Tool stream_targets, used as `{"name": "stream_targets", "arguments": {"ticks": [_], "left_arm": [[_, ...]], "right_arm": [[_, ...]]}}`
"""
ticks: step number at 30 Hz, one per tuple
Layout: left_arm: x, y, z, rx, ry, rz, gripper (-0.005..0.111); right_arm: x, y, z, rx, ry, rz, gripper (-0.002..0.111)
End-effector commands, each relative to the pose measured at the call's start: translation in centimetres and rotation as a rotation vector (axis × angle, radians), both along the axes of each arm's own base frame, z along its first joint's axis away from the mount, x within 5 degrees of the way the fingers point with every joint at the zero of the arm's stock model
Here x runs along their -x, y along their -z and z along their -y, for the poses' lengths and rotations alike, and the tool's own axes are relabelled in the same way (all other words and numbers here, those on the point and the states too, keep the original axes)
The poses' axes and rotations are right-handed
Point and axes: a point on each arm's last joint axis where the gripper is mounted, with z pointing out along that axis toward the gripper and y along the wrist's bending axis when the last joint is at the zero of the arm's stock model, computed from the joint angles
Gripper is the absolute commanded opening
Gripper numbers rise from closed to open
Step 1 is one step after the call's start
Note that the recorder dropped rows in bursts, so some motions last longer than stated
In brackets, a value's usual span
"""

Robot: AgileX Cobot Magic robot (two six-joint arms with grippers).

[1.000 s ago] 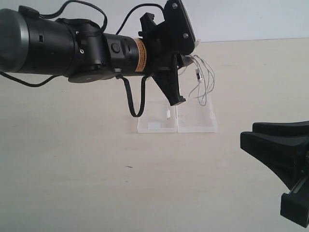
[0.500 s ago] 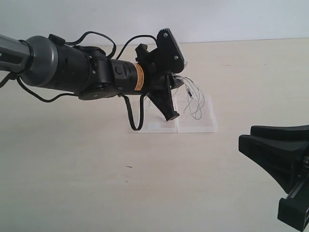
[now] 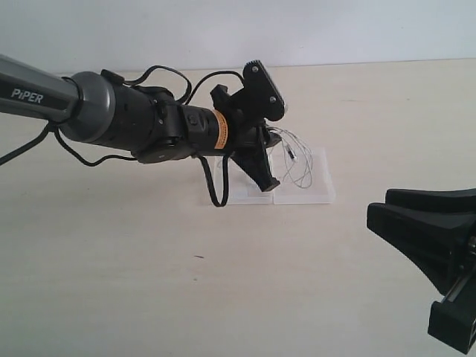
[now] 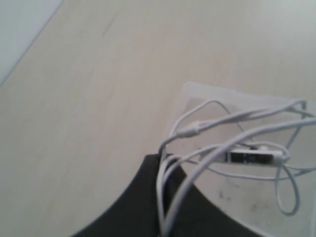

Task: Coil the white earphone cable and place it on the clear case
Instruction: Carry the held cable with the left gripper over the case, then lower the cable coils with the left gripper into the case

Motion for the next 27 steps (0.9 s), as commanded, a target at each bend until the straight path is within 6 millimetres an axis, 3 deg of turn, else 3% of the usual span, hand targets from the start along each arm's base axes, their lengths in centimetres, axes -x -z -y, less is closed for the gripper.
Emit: {"name": "stream_targets", "arguments": {"ticks": [1,15,22,27], "left_arm": [[-0.5,0.2,-0.1,-0.017,-0.04,-0.02,0.0],[0.2,1.2,1.2,-0.039,-0.005,-0.034,0.002],[0.2,1.7,0.9,-0.077,-0.019,-0.05,0.037],[0.3,1.7,0.9,-0.092,-0.005,-0.042,0.047]], "right_arm": [[0.0,-0.1,0.0,-0.012,0.002,0.01,0.028],[0.0,0.0,0.1,-0.009,0.002,0.006,0.028],[0.0,0.0,0.1,-0.008,0.002,0.008,0.028],[0.0,0.0,0.1,-0.008,0.002,0.008,0.028]]}}
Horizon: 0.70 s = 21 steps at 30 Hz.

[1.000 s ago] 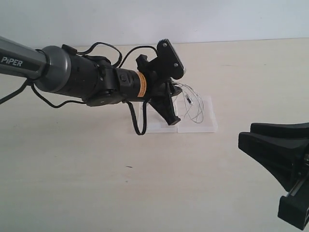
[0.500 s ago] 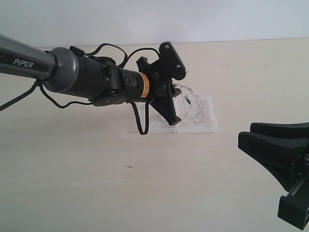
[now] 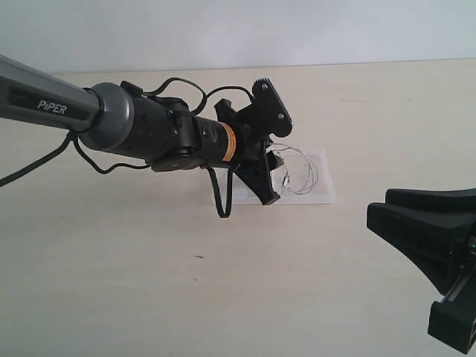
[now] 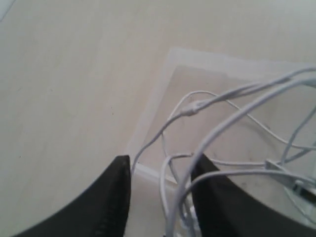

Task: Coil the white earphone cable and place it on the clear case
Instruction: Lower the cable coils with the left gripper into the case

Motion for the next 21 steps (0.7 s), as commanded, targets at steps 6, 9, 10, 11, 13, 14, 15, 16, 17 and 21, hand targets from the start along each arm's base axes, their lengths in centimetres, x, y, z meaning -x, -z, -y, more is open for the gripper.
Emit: {"name": "stream_targets", "arguments": {"ticks": [6,9,10,11,13,14,15,16,17,21], "left_arm": [[0.0,0.0,0.0,-0.017,0.002,0.002,0.072],[0.0,0.1,-0.1,-0.031,-0.005,-0.004,0.074],[0.0,0.1,-0.2,-0.036,-0.009,-0.007,0.074],[0.0,0.2,-0.2,-0.043,-0.013,-0.009,0.074],[0.0,0.3,-0.4,-0.057,-0.021,-0.016,0.074],[0.0,0.3,-0.5,-0.067,-0.026,-0.019,0.074],[0.0,0.3,-0.5,-0.073,-0.031,-0.021,0.074],[0.0,0.2,-0.6,-0.079,-0.035,-0.022,0.074],[0.0,0.1,-0.6,-0.081,-0.038,-0.021,0.075],[0.0,-0.8,-0.6,-0.074,-0.038,-0.006,0.076]], "right_arm": [[0.0,0.0,0.1,-0.006,0.002,0.006,0.028],[0.0,0.0,0.1,-0.006,0.002,0.006,0.028],[0.0,0.0,0.1,-0.006,0.002,0.006,0.028],[0.0,0.0,0.1,-0.006,0.002,0.006,0.028],[0.0,-0.1,0.0,-0.01,0.001,0.012,0.029],[0.0,-0.1,0.0,-0.012,0.001,0.014,0.032],[0.0,-0.1,0.0,-0.014,0.001,0.016,0.035],[0.0,-0.2,0.0,-0.021,0.001,0.022,0.04],[-0.1,-0.2,-0.1,-0.024,0.001,0.025,0.043],[-0.3,-0.3,-0.3,-0.035,0.0,0.036,0.05]]}}
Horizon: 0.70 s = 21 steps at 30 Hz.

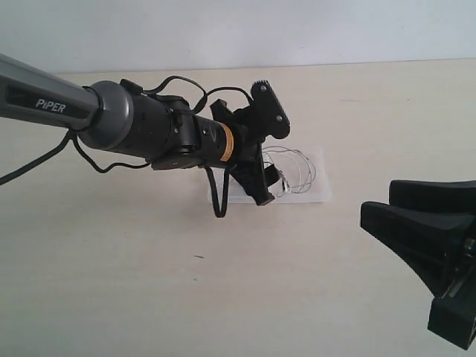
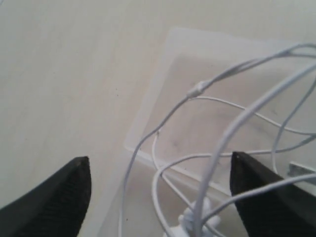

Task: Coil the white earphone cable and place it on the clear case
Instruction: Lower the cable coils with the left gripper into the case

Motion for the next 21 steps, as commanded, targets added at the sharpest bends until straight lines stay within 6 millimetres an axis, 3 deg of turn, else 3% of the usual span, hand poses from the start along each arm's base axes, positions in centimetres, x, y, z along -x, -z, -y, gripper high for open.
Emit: {"name": "stream_targets", "arguments": {"ticks": [1,8,21], "left_arm": [[0.1,-1.1,0.1,-0.012,-0.011,0.011,0.076],[0.9,-2.8,0.5,-0.047,-0.024,0.022,0.076],[1.3,-2.3,0.0,-0.126,-0.1,-0.041,0.076]], "right_arm": [[-0.3,0.0,-0.3,-0.015,0.0,0.016,0.05],[-0.9,0.7,-0.9,0.014,0.0,-0.016,0.05],[-1.1,1.0,-1.1,0.026,0.001,-0.03,0.05]]}}
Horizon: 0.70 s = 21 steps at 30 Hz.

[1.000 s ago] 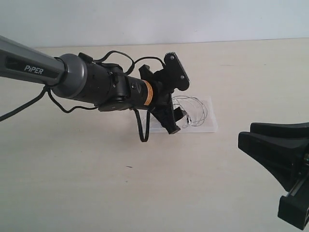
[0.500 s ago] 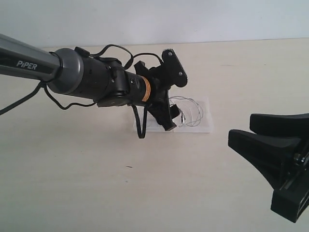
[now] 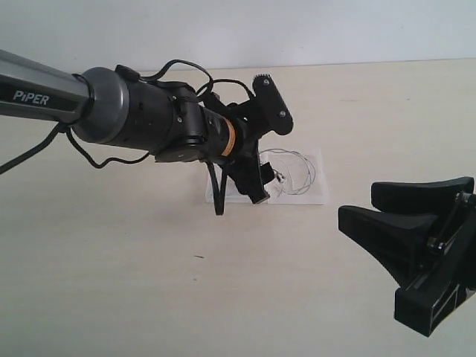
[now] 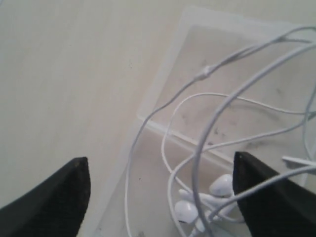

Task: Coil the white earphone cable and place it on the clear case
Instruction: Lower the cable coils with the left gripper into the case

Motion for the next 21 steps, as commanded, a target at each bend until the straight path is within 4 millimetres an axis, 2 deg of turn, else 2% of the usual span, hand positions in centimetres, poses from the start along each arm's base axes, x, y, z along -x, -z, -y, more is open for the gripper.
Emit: {"name": "stream_targets", "arguments": {"ticks": [1,9,14,21], "left_arm": [[0.2,-0.3,-0.1,-0.013,-0.037,-0.019,0.076],[0.2,-0.3,-0.3,-0.015,-0.07,-0.036,0.076],[-0.2,-1.2,-0.1,-0.03,-0.149,-0.053,0.076],[1.5,-1.6,2.1,-0.12,-0.085,-0.052,0.076]], "right_arm": [[0.0,0.1,0.0,-0.007,0.002,0.003,0.05],[0.0,0.1,0.0,-0.002,0.002,-0.001,0.05],[0.0,0.2,0.0,0.005,0.003,-0.007,0.05],[0.1,0.4,0.1,0.026,0.003,-0.028,0.05]]}}
